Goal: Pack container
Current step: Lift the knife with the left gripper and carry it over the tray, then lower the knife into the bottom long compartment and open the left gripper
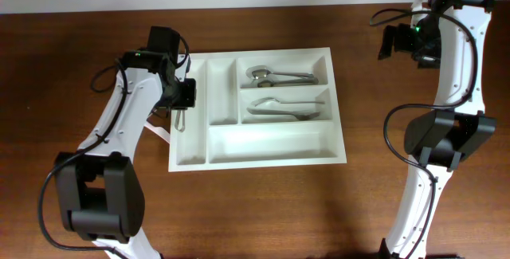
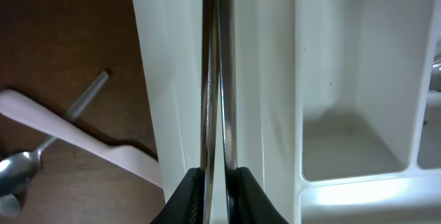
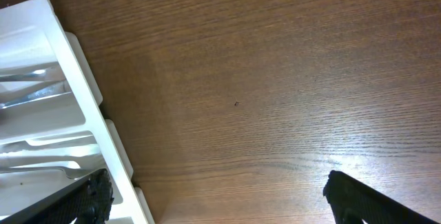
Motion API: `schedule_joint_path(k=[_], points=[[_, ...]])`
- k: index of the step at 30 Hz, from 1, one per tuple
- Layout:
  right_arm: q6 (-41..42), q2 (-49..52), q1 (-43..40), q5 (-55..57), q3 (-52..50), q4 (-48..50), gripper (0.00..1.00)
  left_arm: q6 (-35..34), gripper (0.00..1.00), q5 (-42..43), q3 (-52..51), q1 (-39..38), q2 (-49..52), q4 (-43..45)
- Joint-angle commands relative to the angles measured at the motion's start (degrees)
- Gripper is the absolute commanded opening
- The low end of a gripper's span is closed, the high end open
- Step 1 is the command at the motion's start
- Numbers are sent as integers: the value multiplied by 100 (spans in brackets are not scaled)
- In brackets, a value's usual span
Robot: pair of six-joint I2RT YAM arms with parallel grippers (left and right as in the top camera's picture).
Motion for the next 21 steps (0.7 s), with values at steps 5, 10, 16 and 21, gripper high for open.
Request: schedule_joint_path(k=[5,10,16,21], points=[[46,-2,20,50,107,9,99,861,2,264,-146,-485,-205,26],[46,-2,20,50,107,9,99,2347,2,278,-146,-1121,-205,39],[46,-2,20,50,107,7,99,3735,2,664,-146,-1888,-205,11],[46,-2,20,50,107,9,99,4583,2,966,-146,-2420,-205,-15]])
